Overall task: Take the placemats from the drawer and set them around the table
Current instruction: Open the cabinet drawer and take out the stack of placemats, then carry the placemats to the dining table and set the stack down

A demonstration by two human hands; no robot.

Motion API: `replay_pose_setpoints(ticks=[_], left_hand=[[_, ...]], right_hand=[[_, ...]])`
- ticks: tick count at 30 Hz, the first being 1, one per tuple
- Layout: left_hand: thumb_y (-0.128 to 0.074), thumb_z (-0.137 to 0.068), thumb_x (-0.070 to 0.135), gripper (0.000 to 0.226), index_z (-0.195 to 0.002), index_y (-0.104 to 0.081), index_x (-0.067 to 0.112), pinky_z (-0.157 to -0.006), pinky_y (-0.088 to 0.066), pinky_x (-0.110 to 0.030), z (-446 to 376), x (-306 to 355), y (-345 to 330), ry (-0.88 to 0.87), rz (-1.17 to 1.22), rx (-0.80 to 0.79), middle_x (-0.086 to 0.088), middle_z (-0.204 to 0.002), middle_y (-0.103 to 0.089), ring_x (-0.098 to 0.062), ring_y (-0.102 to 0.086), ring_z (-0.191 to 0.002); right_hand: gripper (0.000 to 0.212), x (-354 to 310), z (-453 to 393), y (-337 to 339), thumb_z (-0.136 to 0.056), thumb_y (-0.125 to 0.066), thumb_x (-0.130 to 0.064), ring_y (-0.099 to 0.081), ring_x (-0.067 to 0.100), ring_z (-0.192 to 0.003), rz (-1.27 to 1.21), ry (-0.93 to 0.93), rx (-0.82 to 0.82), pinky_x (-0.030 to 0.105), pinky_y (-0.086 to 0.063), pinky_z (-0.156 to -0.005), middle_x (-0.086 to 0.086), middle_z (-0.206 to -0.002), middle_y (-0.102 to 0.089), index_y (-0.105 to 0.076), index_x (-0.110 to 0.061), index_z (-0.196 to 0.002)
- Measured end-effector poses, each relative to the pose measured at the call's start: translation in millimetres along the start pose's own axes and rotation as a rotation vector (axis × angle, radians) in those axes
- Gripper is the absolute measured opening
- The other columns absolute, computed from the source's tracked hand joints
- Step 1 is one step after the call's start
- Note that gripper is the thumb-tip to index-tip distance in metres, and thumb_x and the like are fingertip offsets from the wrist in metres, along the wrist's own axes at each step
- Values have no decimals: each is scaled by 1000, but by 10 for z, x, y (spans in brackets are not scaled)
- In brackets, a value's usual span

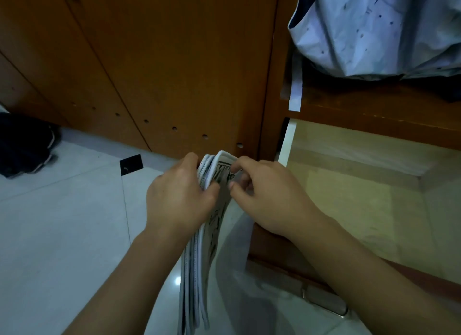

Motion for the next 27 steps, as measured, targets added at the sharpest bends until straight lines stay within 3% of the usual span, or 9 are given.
replay_pose_setpoints(ticks=[8, 14, 18, 21, 24, 27], left_hand=[[-66, -81, 31, 28, -76, -40, 22, -45, -19, -24, 230, -143, -95, 192, 47, -51, 11, -63, -40, -8, -37, -51], [-63, -86, 33, 20, -83, -46, 24, -46, -30, -26, 671, -161, 16, 374, 155, -89, 8, -70, -51, -9, -48, -56], [-65, -88, 37, 23, -82, -47, 25, -49, -35, -23, 997, -93, 499, 507, 254, -25, 9, -69, -50, -7, -49, -57], [-66, -88, 37, 21, -85, -50, 24, -51, -35, -21, 1044, -67, 960, 532, 274, -23, 10, -70, -52, -6, -51, -59], [-69, -87, 36, 20, -88, -52, 24, -52, -43, -24, 977, -48, 1539, 525, 275, -59, 10, -72, -54, -7, -53, -61], [-70, -85, 33, 19, -86, -53, 24, -53, -40, -24, 932, -104, 2192, 615, 285, -74, 9, -71, -56, -8, -54, -62]], right_hand=[[15, 19, -20, 47, -89, -55, -39, -52, 8, -82, -57, -34, 8, 35, -45, -79, -14, -81, -59, -61, -30, -100], [15, 36, -9, 75, -91, -57, -35, -53, 7, -82, -114, -52, -20, 36, -47, -80, -18, -81, -60, -64, -28, -102], [26, -42, 60, 113, -94, -54, -32, -55, 13, -100, -74, -66, -162, 40, -47, -89, -8, -108, -61, -60, -24, -118], [46, -276, 161, 236, -94, -56, -31, -46, 10, -120, -139, -87, -297, 30, -42, -102, -5, -135, -47, -46, -25, -139], [54, -687, 218, 554, -94, -58, -26, -40, 5, -124, -243, -129, -312, 22, -34, -103, -7, -139, -42, -39, -26, -144], [54, -1165, 177, 907, -95, -57, -25, -38, 7, -127, -279, -160, -352, 26, -35, -105, -7, -138, -41, -36, -27, -145]])
Point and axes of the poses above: each hand's wrist, its own z-axis away from the middle knuckle, its own y-axis out of the back of the hand, x = y × z, the point moved 8 cm from there along -z, towards the middle knuckle
